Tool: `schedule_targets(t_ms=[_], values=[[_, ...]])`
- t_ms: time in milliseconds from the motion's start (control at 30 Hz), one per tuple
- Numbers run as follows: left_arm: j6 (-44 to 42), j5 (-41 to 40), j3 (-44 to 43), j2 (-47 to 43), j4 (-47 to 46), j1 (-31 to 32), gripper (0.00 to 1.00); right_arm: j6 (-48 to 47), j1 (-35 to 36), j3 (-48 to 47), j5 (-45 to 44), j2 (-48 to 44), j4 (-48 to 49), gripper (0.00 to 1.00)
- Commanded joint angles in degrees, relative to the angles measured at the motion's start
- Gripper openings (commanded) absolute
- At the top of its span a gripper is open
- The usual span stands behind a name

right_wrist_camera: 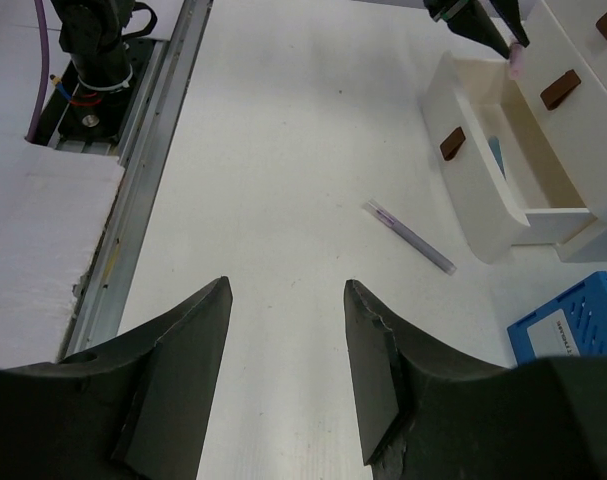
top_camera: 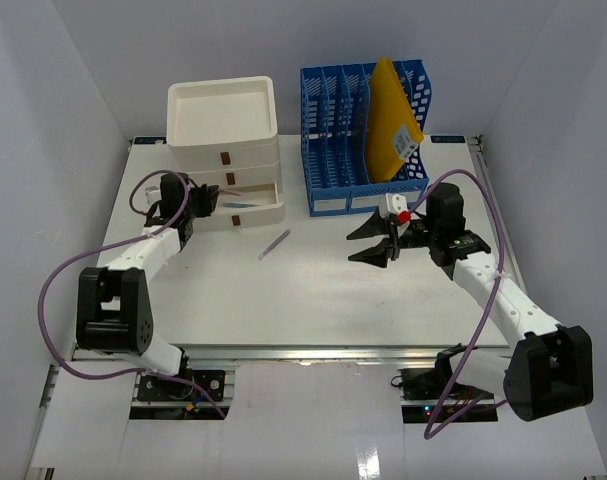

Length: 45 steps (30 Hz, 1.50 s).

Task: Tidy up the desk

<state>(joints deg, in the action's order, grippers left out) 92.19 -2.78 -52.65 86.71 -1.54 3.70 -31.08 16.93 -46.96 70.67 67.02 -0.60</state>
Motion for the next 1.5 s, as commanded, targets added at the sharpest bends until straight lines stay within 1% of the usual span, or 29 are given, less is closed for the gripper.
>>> schedule_targets(t_ms=[0,133,200,267,367,433,500,533,567,667,733,800,900,933,1000,1133,1233,1333,1367,1400,1467], values=[[2.7,-1.6,-3.7,3.2,0.3,-1.1,0.27,-7.2,-0.2,-1.6,0.9,1.7,-6.7,0.56],[1.4,0.3,-3.8,5.0,-2.3,-1.3,0.49,-11.9,1.6,-3.0,-0.1,3.5,-10.9,0.56],[-0.5,2.2,-3.5,5.6,-4.5,-1.4,0.58,-18.3,4.7,-5.2,-3.8,5.4,-18.1,0.58],[-2.3,4.4,-3.0,5.4,-6.4,-1.5,0.64,-27.0,8.7,-8.2,-10.3,8.1,-24.9,0.59],[-5.4,9.2,-1.9,3.9,-8.6,-1.9,0.7,-45.3,14.8,-12.5,-16.8,14.4,-33.3,0.63],[-9.4,12.1,-0.4,1.8,-12.2,-2.4,0.73,-57.9,16.2,-17.5,-18.9,19.3,-40.5,0.71],[-14.1,15.0,2.2,-1.9,-14.5,-2.9,0.75,-63.7,17.8,-21.6,-21.4,24.8,-44.3,0.75],[-17.1,18.3,3.5,-3.8,-16.2,-3.5,0.76,-66.3,18.6,-25.1,-23.1,28.2,-46.2,0.75],[-20.7,20.1,4.7,-6.1,-16.7,-3.6,0.78,-67.3,19.3,-29.4,-24.4,31.9,-48.3,0.75],[-32.2,26.9,7.8,-12.6,-15.0,-7.0,0.83,-67.3,21.2,-41.8,-27.1,41.8,-52.5,0.75],[-41.8,29.1,9.2,-17.4,-10.6,-7.7,0.84,-65.2,22.8,-50.3,-29.8,48.8,-53.5,0.75],[-49.8,28.8,10.9,-24.1,-2.8,-8.1,0.85,-61.3,23.9,-57.4,-32.2,54.3,-53.8,0.74],[-60.8,24.7,13.5,-33.6,8.8,-8.3,0.86,-55.6,25.2,-70.5,-33.6,64.3,-54.0,0.72],[-62.5,23.6,14.8,-38.0,10.8,-8.3,0.87,-54.1,25.4,-72.7,-33.9,66.1,-53.9,0.71],[-65.4,21.6,15.9,-42.4,14.9,-8.3,0.9,-51.3,25.7,-76.2,-34.3,69.8,-52.7,0.7],[-67.2,21.0,17.9,-51.6,19.1,-8.3,0.94,-47.3,26.0,-76.1,-35.8,72.3,-48.7,0.68],[-68.0,21.0,17.8,-54.3,21.8,-8.3,0.94,-46.0,26.0,-76.9,-36.7,74.3,-48.2,0.64],[-68.3,20.9,18.3,-55.4,23.3,-8.2,0.94,-45.1,26.0,-77.1,-37.4,75.3,-48.2,0.58],[-68.3,20.9,18.5,-55.9,23.3,-8.2,0.94,-44.8,26.0,-77.0,-37.5,75.5,-48.2,0.55],[-68.3,20.8,18.5,-56.3,23.3,-8.2,0.94,-44.6,26.0,-76.9,-37.6,75.6,-48.3,0.5],[-68.4,20.3,18.3,-56.5,23.3,-8.3,0.94,-44.2,26.0,-76.6,-37.9,76.2,-48.6,0.43]])
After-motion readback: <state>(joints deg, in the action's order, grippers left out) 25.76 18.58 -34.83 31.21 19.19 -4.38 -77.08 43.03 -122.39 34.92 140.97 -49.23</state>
